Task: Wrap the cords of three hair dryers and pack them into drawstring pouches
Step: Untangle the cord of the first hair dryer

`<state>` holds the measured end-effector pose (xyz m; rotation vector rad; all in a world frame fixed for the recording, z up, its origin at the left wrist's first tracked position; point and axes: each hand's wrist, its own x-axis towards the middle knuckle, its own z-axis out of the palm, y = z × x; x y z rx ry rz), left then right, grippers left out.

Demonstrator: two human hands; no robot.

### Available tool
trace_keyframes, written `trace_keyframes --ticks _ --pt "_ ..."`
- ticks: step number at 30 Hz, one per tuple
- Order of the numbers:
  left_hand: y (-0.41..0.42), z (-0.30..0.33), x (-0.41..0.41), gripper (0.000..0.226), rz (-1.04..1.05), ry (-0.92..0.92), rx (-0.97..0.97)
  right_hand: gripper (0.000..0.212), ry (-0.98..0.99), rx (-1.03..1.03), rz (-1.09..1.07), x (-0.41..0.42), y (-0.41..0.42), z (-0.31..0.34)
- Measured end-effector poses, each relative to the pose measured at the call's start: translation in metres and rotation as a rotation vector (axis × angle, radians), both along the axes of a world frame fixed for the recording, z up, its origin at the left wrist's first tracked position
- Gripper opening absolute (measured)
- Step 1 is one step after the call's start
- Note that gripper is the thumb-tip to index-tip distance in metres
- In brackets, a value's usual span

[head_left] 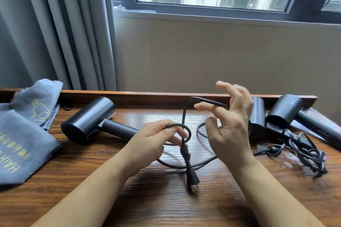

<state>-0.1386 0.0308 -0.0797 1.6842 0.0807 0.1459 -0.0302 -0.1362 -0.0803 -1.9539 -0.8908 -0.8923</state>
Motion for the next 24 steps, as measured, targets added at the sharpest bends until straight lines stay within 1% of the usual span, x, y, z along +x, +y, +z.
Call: trace_keyframes --ticks 2,3,4,6,7,8,9,11,12,13,14,15,17,18,19,21,22,24 --pt "0.001 0.000 0.000 0.026 0.060 -0.018 -0.024 0.043 -0.058 0.003 0.017 0.000 -0.002 0.002" --pt "0.002 -0.001 0.001 0.026 0.089 -0.023 -0.034 0.044 -0.056 -0.016 0.022 0.001 -0.002 0.001" --pt "0.002 0.000 0.001 0.027 0.115 -0.023 -0.047 0.045 -0.020 -0.053 0.019 0.004 -0.001 -0.002" --pt "0.002 -0.001 0.001 0.028 0.163 -0.037 -0.069 0.044 0.138 -0.147 0.013 0.007 0.003 -0.008" --pt "0.001 -0.002 0.002 0.028 0.189 -0.048 -0.073 0.042 0.209 -0.167 0.025 0.007 0.004 -0.008" --pt "0.002 -0.002 0.003 0.028 0.217 -0.052 -0.068 0.039 0.229 -0.149 0.047 0.006 0.004 -0.007" --pt "0.002 -0.003 0.004 0.028 0.236 -0.050 -0.053 0.035 0.172 -0.096 0.070 0.006 0.002 -0.004" --pt "0.003 -0.004 0.006 0.027 0.226 -0.046 0.005 0.034 -0.060 0.017 0.138 0.001 -0.003 0.003" --pt "0.003 -0.005 0.006 0.027 0.203 -0.054 0.049 0.037 -0.117 0.042 0.217 -0.003 -0.003 0.004" --pt "0.002 -0.005 0.006 0.026 0.170 -0.066 0.091 0.041 -0.102 0.034 0.320 -0.006 -0.002 0.003" --pt "0.000 -0.006 0.006 0.025 0.132 -0.071 0.116 0.047 -0.026 -0.016 0.418 -0.009 0.001 0.002" --pt "-0.001 -0.007 0.006 0.025 0.095 -0.067 0.128 0.054 0.096 -0.119 0.490 -0.010 0.004 -0.001" --pt "-0.004 -0.008 0.006 0.025 0.017 -0.051 0.136 0.067 0.327 -0.405 0.530 -0.004 0.006 -0.012" --pt "-0.004 -0.008 0.005 0.025 -0.016 -0.049 0.136 0.069 0.378 -0.518 0.513 0.002 0.004 -0.017" --pt "-0.005 -0.007 0.004 0.026 -0.039 -0.054 0.129 0.065 0.383 -0.600 0.494 0.009 0.003 -0.021" --pt "-0.004 -0.003 0.002 0.026 -0.030 -0.076 0.092 0.037 0.327 -0.702 0.462 0.017 0.003 -0.024" --pt "-0.003 -0.002 0.002 0.025 -0.009 -0.096 0.064 0.030 0.314 -0.714 0.434 0.019 0.003 -0.023" --pt "0.000 -0.003 0.003 0.025 0.031 -0.153 0.004 0.029 0.356 -0.670 0.343 0.020 0.003 -0.023"
